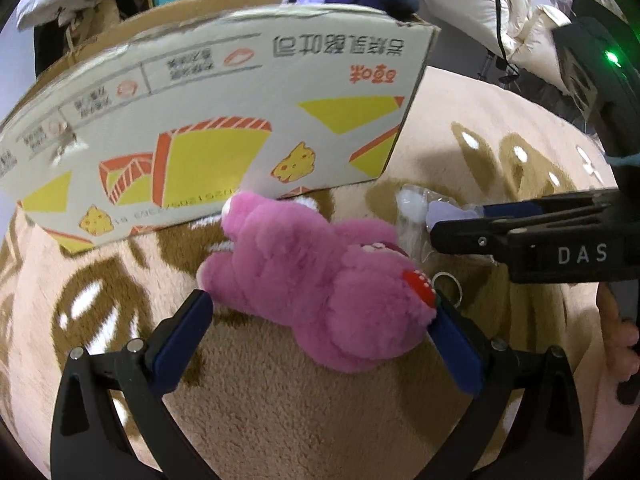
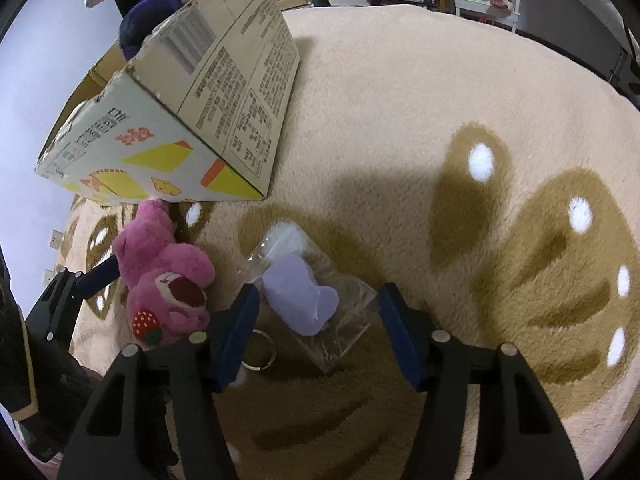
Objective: Organize soft objects
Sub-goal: 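Grasp the pink bear with the left gripper while the right grasps the clear bag, then carry the bear and bag over the box and open both grippers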
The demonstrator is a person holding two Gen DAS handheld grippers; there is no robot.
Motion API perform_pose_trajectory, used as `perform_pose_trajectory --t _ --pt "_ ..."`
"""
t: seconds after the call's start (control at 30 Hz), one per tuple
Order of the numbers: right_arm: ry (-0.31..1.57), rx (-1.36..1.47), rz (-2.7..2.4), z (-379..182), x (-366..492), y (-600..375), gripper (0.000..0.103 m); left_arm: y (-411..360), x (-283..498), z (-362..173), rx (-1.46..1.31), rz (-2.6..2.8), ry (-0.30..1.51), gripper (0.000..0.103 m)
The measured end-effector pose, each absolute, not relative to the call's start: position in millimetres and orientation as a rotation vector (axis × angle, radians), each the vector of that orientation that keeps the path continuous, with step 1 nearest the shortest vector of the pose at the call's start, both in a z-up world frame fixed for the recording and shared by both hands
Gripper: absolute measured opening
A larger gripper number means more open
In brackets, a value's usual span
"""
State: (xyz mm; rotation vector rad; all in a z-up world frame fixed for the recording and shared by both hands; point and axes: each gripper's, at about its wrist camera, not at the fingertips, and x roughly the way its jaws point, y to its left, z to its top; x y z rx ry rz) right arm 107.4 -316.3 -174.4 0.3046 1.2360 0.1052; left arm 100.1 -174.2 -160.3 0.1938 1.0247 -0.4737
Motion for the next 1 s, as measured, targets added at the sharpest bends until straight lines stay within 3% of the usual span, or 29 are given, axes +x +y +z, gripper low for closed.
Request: perform_pose_trajectory --t 0.1,0.27,0.3,0.43,0.53,1.0 --pt "1.228 0.331 0.129 -172.4 105.9 -315.9 0.051 -171.4 104.0 -164.8 0.145 -0.474 1.050 0.101" --pt "1.201 0.341 0.153 -166.5 105.0 -312.1 0.038 -169.1 102.6 -167.1 0.099 -0.488 1.063 0.089" --pt "1.189 0.344 0.162 -164.0 103.8 -312.0 0.029 -167.5 101.4 -166.9 0.087 -0.495 1.064 0.083" --pt "1.137 0.382 0.189 -152.2 99.9 -317.4 0.022 -167.9 97.9 -164.8 0.044 -0.511 1.070 0.063" --pt "1.136 0.388 0.183 -150.2 98.9 -316.2 0.019 -161.2 97.4 -162.0 0.003 -0.505 1.075 0.057" --pt "1.020 0.314 0.153 -120.5 81.8 -298.3 0.013 -140.9 69.9 -132.8 0.037 -0.449 1.001 0.057"
